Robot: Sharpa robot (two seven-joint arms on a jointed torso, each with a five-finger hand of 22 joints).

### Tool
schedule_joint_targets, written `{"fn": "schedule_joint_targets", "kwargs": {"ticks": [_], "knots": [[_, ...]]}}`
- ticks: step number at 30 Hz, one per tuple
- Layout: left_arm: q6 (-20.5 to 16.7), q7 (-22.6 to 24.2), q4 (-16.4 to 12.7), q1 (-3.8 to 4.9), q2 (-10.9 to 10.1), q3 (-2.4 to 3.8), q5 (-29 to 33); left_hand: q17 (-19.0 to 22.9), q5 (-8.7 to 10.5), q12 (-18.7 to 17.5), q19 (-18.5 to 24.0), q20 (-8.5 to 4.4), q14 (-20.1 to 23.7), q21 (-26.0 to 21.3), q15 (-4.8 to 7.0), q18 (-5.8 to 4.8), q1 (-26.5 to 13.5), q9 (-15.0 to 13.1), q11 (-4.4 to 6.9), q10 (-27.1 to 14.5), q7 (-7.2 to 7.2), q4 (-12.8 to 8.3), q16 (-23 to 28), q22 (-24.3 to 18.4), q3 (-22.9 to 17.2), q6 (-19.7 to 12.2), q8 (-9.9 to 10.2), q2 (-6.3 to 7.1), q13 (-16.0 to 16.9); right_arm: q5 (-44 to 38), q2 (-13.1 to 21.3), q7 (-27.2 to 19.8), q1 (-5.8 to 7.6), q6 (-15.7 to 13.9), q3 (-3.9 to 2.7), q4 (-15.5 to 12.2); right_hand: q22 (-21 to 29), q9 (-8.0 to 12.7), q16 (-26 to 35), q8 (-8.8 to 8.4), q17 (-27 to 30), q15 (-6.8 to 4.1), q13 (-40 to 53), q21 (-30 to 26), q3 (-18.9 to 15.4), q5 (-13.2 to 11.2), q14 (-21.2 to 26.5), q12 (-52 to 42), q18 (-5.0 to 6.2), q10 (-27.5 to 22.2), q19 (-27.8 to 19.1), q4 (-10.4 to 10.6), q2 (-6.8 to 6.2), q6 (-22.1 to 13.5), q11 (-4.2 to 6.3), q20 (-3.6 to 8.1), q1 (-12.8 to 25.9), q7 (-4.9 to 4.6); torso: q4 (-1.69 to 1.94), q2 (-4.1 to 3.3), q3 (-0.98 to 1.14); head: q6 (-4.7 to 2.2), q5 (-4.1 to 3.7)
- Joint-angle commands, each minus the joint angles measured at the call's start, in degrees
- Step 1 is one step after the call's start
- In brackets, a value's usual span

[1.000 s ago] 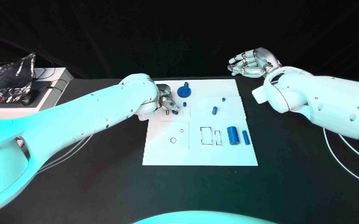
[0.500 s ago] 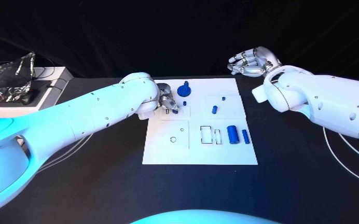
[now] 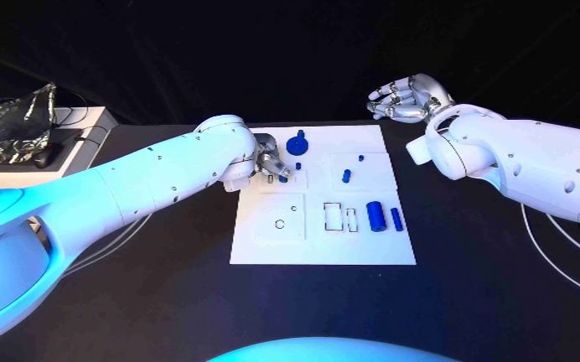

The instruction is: Assemble the parts on the task board

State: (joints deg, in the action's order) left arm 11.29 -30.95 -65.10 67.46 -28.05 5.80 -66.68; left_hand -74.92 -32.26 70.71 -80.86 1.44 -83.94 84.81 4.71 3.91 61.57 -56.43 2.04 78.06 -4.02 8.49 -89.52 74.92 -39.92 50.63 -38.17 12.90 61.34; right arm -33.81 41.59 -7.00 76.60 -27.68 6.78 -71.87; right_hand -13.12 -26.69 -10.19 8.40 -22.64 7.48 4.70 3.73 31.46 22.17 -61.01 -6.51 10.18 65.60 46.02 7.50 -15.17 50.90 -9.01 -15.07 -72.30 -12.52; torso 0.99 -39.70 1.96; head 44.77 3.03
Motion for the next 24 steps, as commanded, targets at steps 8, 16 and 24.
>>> {"fn": "schedule_joint_targets", "kwargs": {"ticks": [8,16,24], "knots": [[1.0,-0.04,0.65,-0.18,0.83,-0.2,1.59,-14.13,0.25,-0.29,-0.27,0.0,-5.77,0.09,0.49,-0.91,-0.13,-0.26,0.19,0.39,2.18,-6.22,0.0,1.74,-5.64,1.92,0.48,-0.77,0.16,-0.13,0.06,-0.5,-0.01,0.68,-0.02,-0.24,0.23,-0.07,0.26,-0.36,0.1,0.0,-0.14,-0.15,-0.27,0.09,0.39,0.31,0.48,-0.3,-0.39,-0.15,0.25,-0.17,-0.24,-0.16,0.47,-0.44,-0.03,0.0,0.0,-0.02,-0.03],[0.68,-0.06,0.98,-0.19,1.08,-0.22,1.85,-14.12,0.29,-0.28,-0.29,-0.04,-5.77,0.07,0.51,-0.91,-0.36,-0.34,0.19,0.41,2.2,-5.89,0.0,1.75,-5.18,1.98,0.58,-0.77,0.21,-0.13,0.18,-0.5,-0.01,0.62,-0.02,-0.34,0.3,-0.08,0.3,-0.37,0.12,0.01,-0.17,-0.15,-0.29,0.1,0.41,0.3,0.48,-0.31,-0.4,-0.17,0.26,-0.17,-0.24,-0.17,0.46,-0.44,0.04,0.0,0.01,-0.03,-0.17],[0.72,-0.15,1.2,-0.19,1.31,-0.23,2.02,-14.17,0.27,-0.27,-0.32,-0.05,-5.78,0.08,0.53,-0.93,-0.32,-0.37,0.23,0.43,2.23,-5.83,-0.02,1.79,-5.13,2.04,0.61,-0.9,0.24,-0.13,0.19,-0.51,-0.01,0.62,-0.02,-0.36,0.35,-0.08,0.33,-0.39,0.14,0.01,-0.19,-0.15,-0.31,0.1,0.43,0.3,0.48,-0.31,-0.42,-0.18,0.27,-0.17,-0.25,-0.18,0.46,-0.44,0.04,0.01,-0.03,0.09,-0.23]]}}
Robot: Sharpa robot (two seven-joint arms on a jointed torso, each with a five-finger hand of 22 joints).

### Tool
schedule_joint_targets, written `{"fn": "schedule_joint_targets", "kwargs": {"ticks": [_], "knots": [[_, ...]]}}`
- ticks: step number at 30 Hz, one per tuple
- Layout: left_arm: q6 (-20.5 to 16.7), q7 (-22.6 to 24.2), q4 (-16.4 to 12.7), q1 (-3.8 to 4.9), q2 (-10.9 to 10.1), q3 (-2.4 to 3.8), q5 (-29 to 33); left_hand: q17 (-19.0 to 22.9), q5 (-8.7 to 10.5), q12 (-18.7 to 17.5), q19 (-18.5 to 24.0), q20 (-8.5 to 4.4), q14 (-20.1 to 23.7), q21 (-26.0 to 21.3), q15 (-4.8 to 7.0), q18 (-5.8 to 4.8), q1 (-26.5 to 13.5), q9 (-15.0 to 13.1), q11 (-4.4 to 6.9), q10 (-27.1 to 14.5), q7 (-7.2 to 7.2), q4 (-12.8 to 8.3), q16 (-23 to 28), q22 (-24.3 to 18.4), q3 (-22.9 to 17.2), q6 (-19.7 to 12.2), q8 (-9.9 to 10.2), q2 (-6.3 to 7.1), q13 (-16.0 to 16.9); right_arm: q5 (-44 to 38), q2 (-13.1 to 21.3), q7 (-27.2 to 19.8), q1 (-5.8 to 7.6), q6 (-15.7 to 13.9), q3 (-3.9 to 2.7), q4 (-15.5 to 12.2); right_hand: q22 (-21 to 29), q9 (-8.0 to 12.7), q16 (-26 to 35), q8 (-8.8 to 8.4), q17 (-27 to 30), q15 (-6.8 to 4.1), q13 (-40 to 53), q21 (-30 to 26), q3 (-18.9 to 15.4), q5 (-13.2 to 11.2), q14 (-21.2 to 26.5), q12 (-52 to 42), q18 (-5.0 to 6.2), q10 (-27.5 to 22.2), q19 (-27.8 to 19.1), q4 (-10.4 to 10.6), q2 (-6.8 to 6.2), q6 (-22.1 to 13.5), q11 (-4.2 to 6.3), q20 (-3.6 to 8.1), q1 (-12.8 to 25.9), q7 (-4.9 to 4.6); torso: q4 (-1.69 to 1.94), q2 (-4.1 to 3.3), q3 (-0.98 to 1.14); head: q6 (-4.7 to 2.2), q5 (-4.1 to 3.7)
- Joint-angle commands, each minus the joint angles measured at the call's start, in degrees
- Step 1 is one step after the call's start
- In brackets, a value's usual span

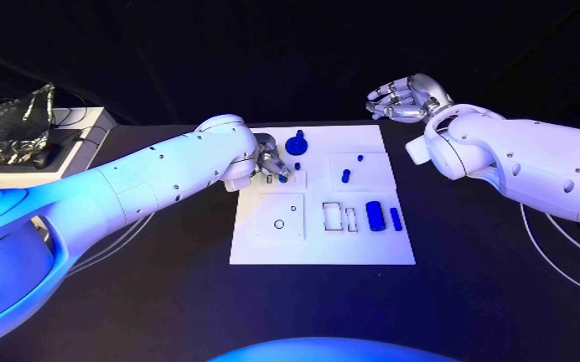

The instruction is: Assemble the parts on the task board

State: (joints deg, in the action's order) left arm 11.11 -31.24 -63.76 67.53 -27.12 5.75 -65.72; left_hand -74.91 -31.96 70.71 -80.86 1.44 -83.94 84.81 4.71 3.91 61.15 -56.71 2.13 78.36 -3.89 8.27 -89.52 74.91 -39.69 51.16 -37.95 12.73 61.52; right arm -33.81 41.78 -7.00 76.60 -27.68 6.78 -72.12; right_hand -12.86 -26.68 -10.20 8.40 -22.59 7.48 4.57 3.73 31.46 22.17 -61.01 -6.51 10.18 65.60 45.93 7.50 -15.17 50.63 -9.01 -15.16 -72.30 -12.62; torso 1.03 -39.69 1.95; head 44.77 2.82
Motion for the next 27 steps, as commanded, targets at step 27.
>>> {"fn": "schedule_joint_targets", "kwargs": {"ticks": [27], "knots": [[0.56,-0.4,0.55,-0.27,0.57,-0.19,1.21,-14.13,0.81,-0.04,-0.53,-0.36,-5.77,-0.21,0.8,-0.96,-2.8,-0.53,0.39,0.0,2.52,1.74,0.01,1.89,6.72,3.74,3.07,0.37,0.79,-0.13,0.05,-0.53,-0.01,0.79,-0.02,-0.12,0.37,-0.1,0.54,-0.5,0.19,0.11,-0.19,-0.2,-0.45,0.06,0.63,0.31,0.46,-0.42,-0.53,-0.24,0.22,0.04,-0.3,-0.16,0.47,-0.4,0.03,0.0,-0.03,0.26,-0.16]]}}
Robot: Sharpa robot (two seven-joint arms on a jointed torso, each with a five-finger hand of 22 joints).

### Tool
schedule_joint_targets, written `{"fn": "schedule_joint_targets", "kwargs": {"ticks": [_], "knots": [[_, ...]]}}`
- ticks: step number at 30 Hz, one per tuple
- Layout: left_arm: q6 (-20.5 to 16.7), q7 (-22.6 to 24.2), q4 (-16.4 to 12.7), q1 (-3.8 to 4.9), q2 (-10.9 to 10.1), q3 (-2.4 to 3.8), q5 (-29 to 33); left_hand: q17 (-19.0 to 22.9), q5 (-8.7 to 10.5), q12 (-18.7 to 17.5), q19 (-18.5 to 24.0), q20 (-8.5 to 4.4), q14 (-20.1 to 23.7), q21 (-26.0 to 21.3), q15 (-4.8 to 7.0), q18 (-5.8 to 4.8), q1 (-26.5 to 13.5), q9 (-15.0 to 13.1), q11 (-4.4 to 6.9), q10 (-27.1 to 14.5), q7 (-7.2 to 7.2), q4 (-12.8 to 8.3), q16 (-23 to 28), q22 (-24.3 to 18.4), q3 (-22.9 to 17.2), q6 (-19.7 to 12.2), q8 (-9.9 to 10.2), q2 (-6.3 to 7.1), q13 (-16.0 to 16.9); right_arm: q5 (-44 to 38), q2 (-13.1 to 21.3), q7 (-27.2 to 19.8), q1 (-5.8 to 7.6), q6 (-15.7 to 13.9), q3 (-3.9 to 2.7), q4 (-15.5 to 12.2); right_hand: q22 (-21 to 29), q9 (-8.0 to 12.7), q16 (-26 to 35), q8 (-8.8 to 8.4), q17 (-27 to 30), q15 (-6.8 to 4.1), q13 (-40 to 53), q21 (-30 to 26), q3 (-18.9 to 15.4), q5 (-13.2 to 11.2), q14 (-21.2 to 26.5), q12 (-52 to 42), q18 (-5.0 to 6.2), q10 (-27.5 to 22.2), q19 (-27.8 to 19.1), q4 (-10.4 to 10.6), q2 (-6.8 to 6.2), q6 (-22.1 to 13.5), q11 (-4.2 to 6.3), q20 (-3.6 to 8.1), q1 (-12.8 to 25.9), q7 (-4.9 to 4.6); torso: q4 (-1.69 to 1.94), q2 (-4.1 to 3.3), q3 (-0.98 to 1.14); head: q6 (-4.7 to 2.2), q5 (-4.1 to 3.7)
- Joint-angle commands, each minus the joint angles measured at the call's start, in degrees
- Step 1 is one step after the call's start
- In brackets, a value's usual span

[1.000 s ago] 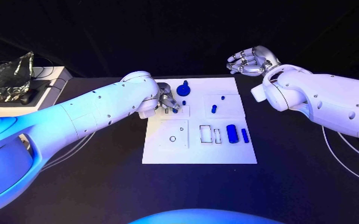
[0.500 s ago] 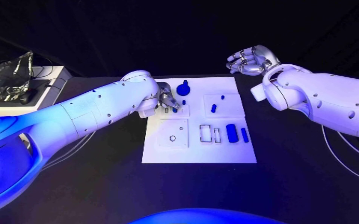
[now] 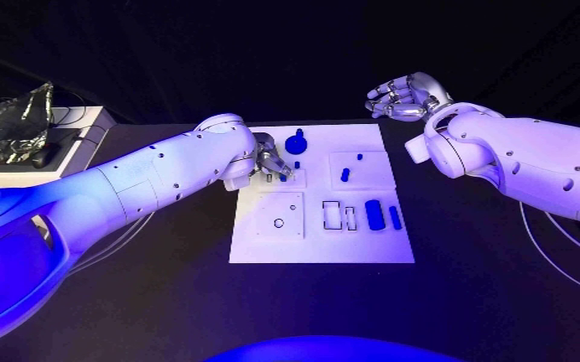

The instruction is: Assemble the parts on the task board

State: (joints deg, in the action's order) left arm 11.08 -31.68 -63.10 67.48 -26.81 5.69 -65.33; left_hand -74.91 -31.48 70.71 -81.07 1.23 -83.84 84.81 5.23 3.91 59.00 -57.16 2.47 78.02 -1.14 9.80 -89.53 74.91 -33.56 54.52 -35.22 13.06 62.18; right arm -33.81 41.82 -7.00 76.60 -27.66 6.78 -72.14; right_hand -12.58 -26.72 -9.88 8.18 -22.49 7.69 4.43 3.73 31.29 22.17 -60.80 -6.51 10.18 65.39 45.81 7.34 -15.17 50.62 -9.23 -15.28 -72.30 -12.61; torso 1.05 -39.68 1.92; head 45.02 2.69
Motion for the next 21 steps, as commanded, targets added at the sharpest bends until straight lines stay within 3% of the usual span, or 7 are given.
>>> {"fn": "schedule_joint_targets", "kwargs": {"ticks": [1,15,17,18,21], "knots": [[0.56,0.02,-0.1,-0.23,0.26,-0.13,0.82,-14.13,0.33,-0.04,-0.32,-0.15,-5.88,-0.21,0.28,-0.96,-0.66,-0.08,0.05,0.34,-0.23,0.21,0.01,1.89,0.59,0.38,0.34,0.04,0.13,-0.13,0.01,-0.53,-0.01,0.77,-0.02,-0.1,0.09,-0.06,0.22,-0.28,0.08,-0.1,-0.05,-0.2,-0.29,0.06,0.42,0.31,0.46,-0.21,-0.42,-0.08,0.22,0.04,-0.09,-0.04,0.47,-0.41,0.01,-0.01,0.0,0.01,-0.02],[0.16,-0.33,-0.02,-0.24,0.0,-0.12,0.79,-14.08,1.26,0.03,-0.32,-0.12,-5.86,-0.32,0.21,-0.95,-0.59,-0.62,-0.03,0.3,-0.31,3.16,0.04,1.86,5.67,0.81,1.07,0.76,0.35,-0.13,0.12,-0.52,-0.01,0.75,-0.02,-0.14,0.26,-0.07,0.32,-0.35,0.13,-0.06,-0.12,-0.22,-0.37,0.01,0.5,0.32,0.45,-0.27,-0.57,-0.1,0.21,0.0,-0.13,-0.08,0.49,-0.45,-0.04,0.0,0.0,0.04,0.01],[0.14,-0.37,-0.05,-0.24,-0.08,-0.11,0.77,-14.1,3.19,0.08,-0.36,-0.1,-5.87,-0.33,0.19,-0.95,-0.2,-0.84,-0.03,0.3,-0.31,4.23,0.03,1.9,7.11,0.91,1.32,0.79,0.45,-0.13,0.15,-0.52,-0.01,0.75,-0.02,-0.14,0.34,-0.07,0.37,-0.38,0.15,-0.04,-0.15,-0.22,-0.42,-0.03,0.54,0.33,0.45,-0.31,-0.63,-0.1,0.21,-0.03,-0.16,-0.1,0.51,-0.47,-0.04,0.01,0.0,0.06,0.0],[0.13,-0.4,-0.06,-0.24,-0.12,-0.11,0.76,-14.07,5.68,0.14,-0.35,-0.09,-5.86,-0.36,0.18,-0.95,0.36,-1.0,-0.04,0.31,-0.33,4.94,0.04,1.89,7.99,0.96,1.51,0.62,0.55,-0.13,0.16,-0.52,-0.01,0.75,-0.02,-0.14,0.44,-0.07,0.43,-0.42,0.19,0.0,-0.19,-0.22,-0.47,-0.09,0.6,0.33,0.45,-0.36,-0.71,-0.11,0.2,-0.06,-0.18,-0.13,0.53,-0.49,-0.04,0.0,0.0,0.05,-0.02],[0.19,-0.5,-0.09,-0.25,-0.24,-0.11,0.74,-14.16,7.49,0.17,-0.37,-0.07,-5.88,-0.38,0.15,-0.95,1.06,-1.23,-0.1,0.31,-0.37,6.06,0.0,1.94,9.21,1.06,1.79,0.61,0.62,-0.13,0.18,-0.52,-0.01,0.75,-0.02,-0.16,0.44,-0.07,0.43,-0.42,0.19,0.0,-0.19,-0.22,-0.47,-0.09,0.6,0.33,0.45,-0.36,-0.71,-0.11,0.2,-0.06,-0.18,-0.13,0.53,-0.49,-0.01,0.0,0.0,0.08,-0.07]]}}
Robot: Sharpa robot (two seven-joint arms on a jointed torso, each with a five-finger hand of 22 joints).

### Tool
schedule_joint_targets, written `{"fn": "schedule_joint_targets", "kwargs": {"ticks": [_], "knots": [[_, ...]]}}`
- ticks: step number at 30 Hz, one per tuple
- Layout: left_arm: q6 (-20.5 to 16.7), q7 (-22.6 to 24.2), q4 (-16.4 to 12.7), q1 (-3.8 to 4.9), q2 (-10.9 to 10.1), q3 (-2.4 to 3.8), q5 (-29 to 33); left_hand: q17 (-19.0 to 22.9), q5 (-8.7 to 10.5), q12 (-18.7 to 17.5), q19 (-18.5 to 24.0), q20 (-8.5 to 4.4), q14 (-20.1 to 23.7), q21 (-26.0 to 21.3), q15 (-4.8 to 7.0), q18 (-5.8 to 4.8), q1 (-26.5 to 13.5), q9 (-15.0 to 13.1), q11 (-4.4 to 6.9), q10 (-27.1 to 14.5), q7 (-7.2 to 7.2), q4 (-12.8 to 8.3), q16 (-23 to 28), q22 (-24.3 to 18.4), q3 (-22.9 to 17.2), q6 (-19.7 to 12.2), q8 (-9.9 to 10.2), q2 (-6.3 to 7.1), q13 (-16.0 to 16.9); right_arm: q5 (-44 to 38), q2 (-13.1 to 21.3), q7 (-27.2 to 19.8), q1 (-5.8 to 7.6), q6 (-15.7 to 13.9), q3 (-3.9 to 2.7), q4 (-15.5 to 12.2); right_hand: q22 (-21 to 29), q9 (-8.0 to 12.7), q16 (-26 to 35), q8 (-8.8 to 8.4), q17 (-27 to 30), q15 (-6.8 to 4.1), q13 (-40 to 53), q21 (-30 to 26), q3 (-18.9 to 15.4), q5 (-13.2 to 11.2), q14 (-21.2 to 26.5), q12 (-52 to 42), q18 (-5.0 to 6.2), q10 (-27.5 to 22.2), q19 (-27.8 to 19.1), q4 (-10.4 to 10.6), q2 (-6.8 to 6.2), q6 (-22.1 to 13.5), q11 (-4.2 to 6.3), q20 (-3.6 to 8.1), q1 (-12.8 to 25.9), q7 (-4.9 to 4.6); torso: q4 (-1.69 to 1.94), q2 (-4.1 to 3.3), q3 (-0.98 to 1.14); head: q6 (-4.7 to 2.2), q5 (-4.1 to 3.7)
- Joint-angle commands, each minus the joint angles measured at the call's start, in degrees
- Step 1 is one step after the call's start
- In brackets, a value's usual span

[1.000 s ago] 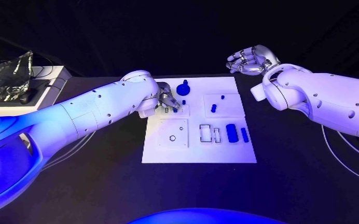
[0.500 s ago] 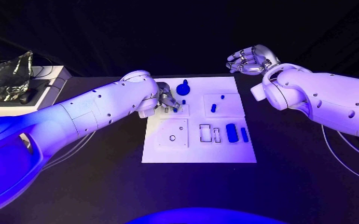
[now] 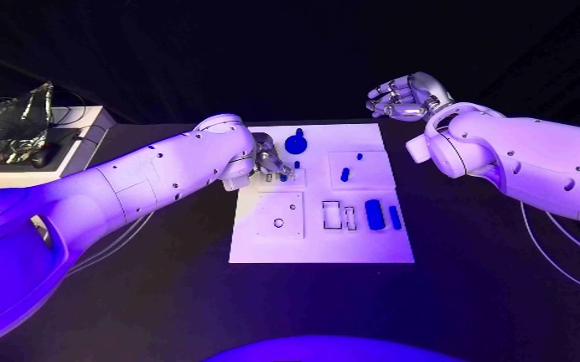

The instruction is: Assemble the parts on the task board

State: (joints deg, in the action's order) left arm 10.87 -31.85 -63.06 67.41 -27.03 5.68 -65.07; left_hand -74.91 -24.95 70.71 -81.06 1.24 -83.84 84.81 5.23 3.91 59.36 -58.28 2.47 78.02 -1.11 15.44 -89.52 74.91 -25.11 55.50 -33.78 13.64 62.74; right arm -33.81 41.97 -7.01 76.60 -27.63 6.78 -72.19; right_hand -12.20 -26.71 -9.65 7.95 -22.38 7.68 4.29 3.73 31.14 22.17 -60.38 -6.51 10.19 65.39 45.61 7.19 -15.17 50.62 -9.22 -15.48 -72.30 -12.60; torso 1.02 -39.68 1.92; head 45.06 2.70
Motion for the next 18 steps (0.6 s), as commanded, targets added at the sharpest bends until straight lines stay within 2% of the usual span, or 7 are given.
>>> {"fn": "schedule_joint_targets", "kwargs": {"ticks": [1,7,16,18], "knots": [[0.42,-0.35,-0.13,-0.17,-0.05,-0.09,0.48,-14.16,1.11,0.22,-0.36,-0.07,-5.89,-0.39,0.16,-0.95,0.78,-0.14,-0.1,0.34,-0.4,0.53,0.0,1.91,0.87,0.09,0.37,0.02,0.14,-0.13,0.03,-0.51,-0.01,0.71,-0.02,-0.12,0.05,-0.08,0.2,-0.19,0.08,0.01,-0.05,-0.22,-0.32,-0.09,0.18,0.33,0.45,-0.36,-0.5,0.05,0.2,-0.06,-0.18,0.08,0.53,-0.49,0.02,0.0,0.0,0.03,-0.09],[0.44,-0.54,-0.19,-0.18,-0.16,-0.07,0.47,-14.18,3.89,0.19,-0.42,-0.01,-5.89,-0.38,0.08,-0.96,0.91,-0.46,-0.19,0.29,-0.51,1.23,-0.01,2.02,2.86,0.23,0.77,0.04,0.12,-0.13,0.04,-0.52,-0.01,0.68,-0.02,-0.12,0.25,-0.09,0.36,-0.27,0.16,0.07,-0.12,-0.22,-0.42,-0.17,0.35,0.34,0.45,-0.44,-0.66,0.03,0.23,-0.11,-0.23,0.02,0.54,-0.53,0.06,-0.01,-0.03,0.09,-0.14],[0.03,-0.67,-0.16,-0.18,-0.34,-0.05,0.47,-14.24,5.67,0.3,-0.47,0.04,-5.91,-0.38,0.02,-0.98,0.07,-0.67,-0.25,0.35,-0.56,1.33,-0.04,2.11,4.55,0.38,1.1,-0.52,0.29,-0.13,0.08,-0.52,-0.01,0.63,-0.02,-0.15,0.62,-0.12,0.72,-0.39,0.33,0.22,-0.22,-0.21,-0.6,-0.2,0.76,0.31,0.45,-0.54,-0.96,-0.02,0.28,-0.15,-0.3,-0.09,0.53,-0.59,-0.02,-0.01,0.01,0.14,-0.12],[-0.1,-0.68,-0.2,-0.18,-0.38,-0.04,0.47,-14.23,6.69,0.34,-0.5,0.06,-5.91,-0.37,0.01,-0.98,-0.36,-0.78,-0.25,0.37,-0.56,1.34,-0.04,2.16,5.3,0.45,1.22,-0.85,0.34,-0.13,0.09,-0.53,-0.01,0.63,-0.02,-0.16,0.66,-0.12,0.76,-0.4,0.35,0.23,-0.23,-0.21,-0.61,-0.2,0.81,0.31,0.44,-0.55,-0.99,-0.02,0.29,-0.15,-0.3,-0.1,0.53,-0.59,0.04,-0.02,0.0,0.16,-0.15]]}}
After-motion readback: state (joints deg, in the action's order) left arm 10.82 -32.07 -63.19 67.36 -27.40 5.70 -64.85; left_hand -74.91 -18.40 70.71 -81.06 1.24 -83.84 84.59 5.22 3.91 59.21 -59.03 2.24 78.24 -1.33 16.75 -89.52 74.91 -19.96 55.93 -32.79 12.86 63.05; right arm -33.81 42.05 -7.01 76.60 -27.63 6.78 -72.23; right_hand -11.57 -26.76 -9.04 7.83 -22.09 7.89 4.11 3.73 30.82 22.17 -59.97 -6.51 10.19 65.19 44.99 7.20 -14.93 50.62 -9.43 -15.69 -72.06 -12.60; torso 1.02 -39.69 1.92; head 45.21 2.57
